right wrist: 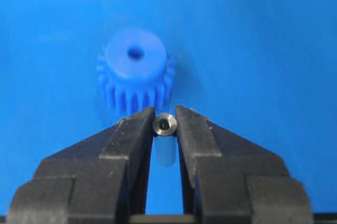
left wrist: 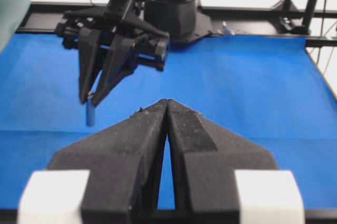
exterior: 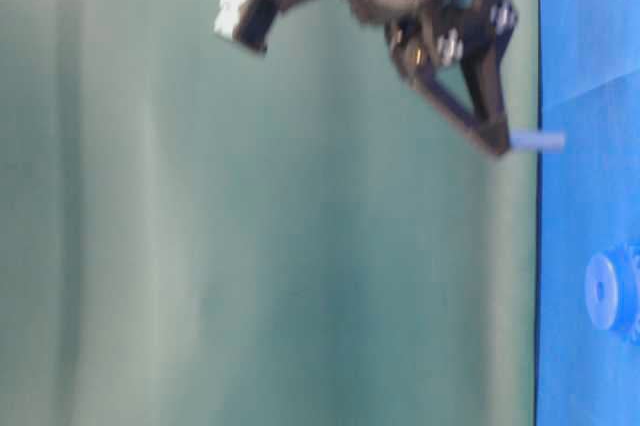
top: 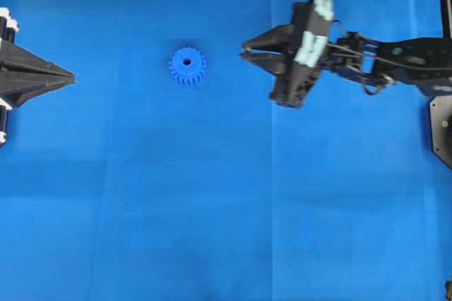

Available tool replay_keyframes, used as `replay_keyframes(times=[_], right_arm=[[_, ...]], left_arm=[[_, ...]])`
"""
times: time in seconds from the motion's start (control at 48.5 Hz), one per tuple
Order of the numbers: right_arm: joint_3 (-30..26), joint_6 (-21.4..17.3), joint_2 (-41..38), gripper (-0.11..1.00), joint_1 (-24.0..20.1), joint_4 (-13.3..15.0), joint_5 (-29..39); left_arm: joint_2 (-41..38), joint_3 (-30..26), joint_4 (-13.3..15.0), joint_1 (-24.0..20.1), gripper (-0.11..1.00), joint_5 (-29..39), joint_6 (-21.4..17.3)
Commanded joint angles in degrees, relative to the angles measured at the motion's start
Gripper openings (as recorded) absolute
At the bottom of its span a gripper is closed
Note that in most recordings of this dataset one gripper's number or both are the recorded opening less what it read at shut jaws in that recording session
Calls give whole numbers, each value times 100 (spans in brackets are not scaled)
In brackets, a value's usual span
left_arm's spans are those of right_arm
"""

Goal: Insert the shaft placed at a random location into the center hole of the small gear at another random location.
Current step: 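Carry the shaft with the right gripper left over the blue gear, then align the held shaft above the gear's center hole with the right gripper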

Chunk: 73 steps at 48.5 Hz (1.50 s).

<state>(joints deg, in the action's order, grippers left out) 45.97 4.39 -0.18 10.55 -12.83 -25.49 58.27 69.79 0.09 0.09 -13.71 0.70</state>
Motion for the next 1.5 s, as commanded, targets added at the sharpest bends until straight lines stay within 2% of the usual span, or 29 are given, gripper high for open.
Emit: replay_keyframes(times=[0.0,0.227,0.453,1.484], right_arm=[[-510,53,-149,4,-9,26,167],[-1415,167,-659,4,-9,18,694],[-1828,176,-870,4,-9,44,817],[-2048,105,-1608,4,-9,-44,536]], left_arm=[[-26,-70,9,0,0,-26,0],[-26,-70,0,0,0,-26,0],[-26,-70,0,0,0,-26,9],[-26,-62,0,0,0,70,9]])
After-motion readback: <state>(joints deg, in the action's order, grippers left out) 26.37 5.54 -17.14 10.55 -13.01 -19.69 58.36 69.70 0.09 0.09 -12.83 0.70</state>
